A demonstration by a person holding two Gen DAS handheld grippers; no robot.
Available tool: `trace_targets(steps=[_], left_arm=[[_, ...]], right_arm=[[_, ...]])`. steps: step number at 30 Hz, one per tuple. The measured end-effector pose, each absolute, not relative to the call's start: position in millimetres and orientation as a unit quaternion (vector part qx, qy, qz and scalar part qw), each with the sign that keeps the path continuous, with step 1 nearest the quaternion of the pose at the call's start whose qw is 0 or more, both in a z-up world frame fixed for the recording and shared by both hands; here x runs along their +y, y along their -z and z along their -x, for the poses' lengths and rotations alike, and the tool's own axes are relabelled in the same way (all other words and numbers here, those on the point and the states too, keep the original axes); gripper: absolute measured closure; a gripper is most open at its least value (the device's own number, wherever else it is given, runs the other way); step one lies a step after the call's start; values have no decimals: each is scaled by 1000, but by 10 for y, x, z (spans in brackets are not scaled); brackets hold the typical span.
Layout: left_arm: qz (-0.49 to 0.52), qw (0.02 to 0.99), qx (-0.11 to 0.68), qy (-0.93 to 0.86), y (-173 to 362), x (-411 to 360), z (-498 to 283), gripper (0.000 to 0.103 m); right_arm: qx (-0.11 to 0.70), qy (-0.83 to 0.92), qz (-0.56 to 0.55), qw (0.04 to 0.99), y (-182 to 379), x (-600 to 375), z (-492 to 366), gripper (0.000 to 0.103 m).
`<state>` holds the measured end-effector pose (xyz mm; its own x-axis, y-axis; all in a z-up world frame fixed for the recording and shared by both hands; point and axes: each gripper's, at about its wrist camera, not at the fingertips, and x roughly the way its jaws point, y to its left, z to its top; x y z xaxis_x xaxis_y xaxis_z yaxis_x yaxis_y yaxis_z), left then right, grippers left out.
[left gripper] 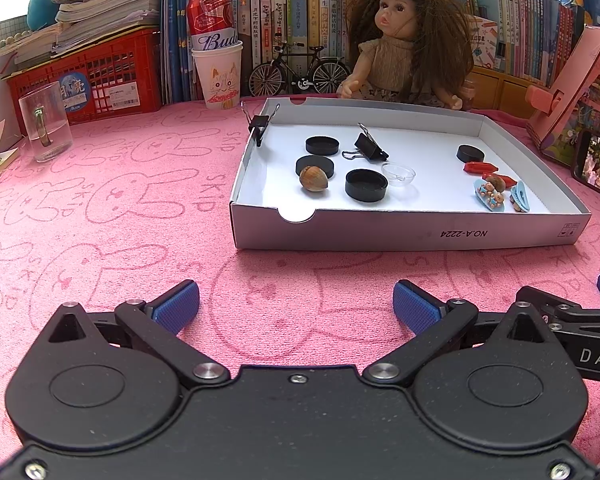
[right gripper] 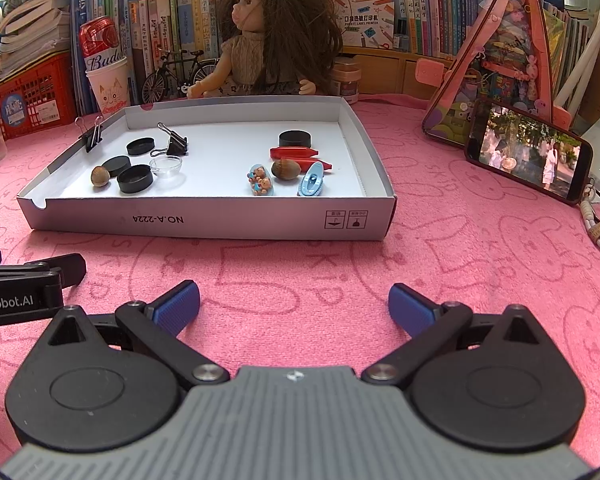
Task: Organize rigid objects
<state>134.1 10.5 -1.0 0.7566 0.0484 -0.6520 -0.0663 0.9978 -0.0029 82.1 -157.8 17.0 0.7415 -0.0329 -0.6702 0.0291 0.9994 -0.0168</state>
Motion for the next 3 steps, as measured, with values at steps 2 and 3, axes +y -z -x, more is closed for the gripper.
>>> trace_targets(steps=[2, 3], left_arm=[[13, 937, 347, -30, 10, 105, -1341, 0], [13, 937, 348, -30, 10, 105, -1341, 0]], right_arm=[[359, 17, 3, 933, -171, -1578, -822, 0], [359, 17, 3, 933, -170, -1578, -821, 0]])
